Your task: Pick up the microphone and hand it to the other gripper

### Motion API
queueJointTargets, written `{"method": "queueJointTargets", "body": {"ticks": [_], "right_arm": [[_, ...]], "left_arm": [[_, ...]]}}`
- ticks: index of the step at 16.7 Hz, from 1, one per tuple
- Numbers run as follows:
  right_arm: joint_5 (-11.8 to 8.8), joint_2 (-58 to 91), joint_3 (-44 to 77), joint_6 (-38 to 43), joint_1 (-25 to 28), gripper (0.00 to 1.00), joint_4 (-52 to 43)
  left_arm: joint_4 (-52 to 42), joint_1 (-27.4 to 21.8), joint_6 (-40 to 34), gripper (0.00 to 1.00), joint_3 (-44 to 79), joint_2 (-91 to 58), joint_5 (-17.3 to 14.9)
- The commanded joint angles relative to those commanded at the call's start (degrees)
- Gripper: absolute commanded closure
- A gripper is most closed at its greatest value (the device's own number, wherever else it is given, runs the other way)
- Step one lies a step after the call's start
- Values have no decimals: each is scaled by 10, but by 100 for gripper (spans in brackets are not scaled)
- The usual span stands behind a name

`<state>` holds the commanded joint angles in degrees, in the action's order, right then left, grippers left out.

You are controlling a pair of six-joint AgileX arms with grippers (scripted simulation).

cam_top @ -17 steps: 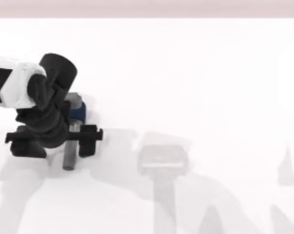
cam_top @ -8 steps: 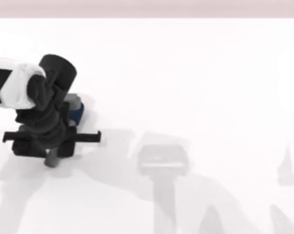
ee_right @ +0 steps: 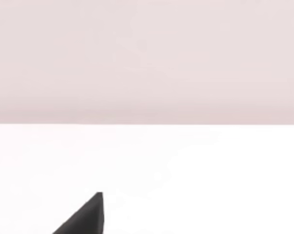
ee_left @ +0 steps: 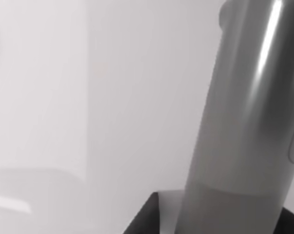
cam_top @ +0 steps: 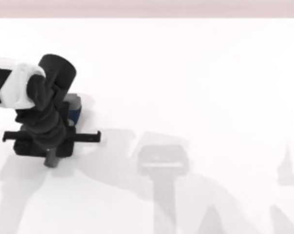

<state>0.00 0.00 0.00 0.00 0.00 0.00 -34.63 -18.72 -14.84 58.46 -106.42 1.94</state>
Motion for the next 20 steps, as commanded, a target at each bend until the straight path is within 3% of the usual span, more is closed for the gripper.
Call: {"method": "queueJointTargets", "body": {"ticks": [3,7,20], "right_arm": [[0,0,0,0,0,0,0],[0,0,0,0,0,0,0],[0,0,0,0,0,0,0]], "left_arm": [[19,0,4,100,-3,4,-9],[122,4,25,100,-23,28,-55],[719,30,139,100,-178,194,-292]]}}
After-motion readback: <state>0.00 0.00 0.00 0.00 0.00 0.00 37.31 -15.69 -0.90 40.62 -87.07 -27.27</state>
